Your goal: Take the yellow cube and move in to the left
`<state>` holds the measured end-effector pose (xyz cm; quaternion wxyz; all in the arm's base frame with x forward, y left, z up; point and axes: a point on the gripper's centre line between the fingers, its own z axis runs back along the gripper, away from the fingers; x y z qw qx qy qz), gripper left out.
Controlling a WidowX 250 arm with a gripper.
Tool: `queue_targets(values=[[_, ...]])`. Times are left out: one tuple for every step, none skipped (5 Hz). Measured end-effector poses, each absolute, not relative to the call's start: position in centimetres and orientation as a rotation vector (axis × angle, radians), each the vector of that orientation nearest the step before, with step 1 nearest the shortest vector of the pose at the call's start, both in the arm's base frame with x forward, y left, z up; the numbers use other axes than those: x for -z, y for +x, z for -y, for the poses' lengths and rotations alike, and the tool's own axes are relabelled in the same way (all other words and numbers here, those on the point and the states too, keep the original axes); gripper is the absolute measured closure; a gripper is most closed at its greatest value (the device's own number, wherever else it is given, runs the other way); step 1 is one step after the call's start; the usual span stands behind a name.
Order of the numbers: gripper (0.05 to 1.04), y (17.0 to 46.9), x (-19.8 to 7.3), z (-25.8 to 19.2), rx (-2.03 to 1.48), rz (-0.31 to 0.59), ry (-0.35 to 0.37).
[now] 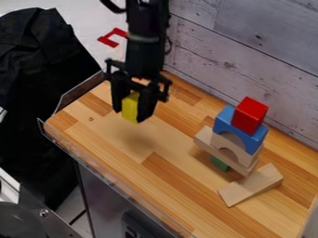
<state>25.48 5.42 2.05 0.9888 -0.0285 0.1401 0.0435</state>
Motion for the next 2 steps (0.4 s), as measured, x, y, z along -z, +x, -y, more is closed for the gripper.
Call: queue_targets(values=[[0.493,25.4,0.0,-5.2,-0.043,-0.309,-0.083],[0.493,25.4,1.2,-5.7,-0.022,-0.32,-0.088]])
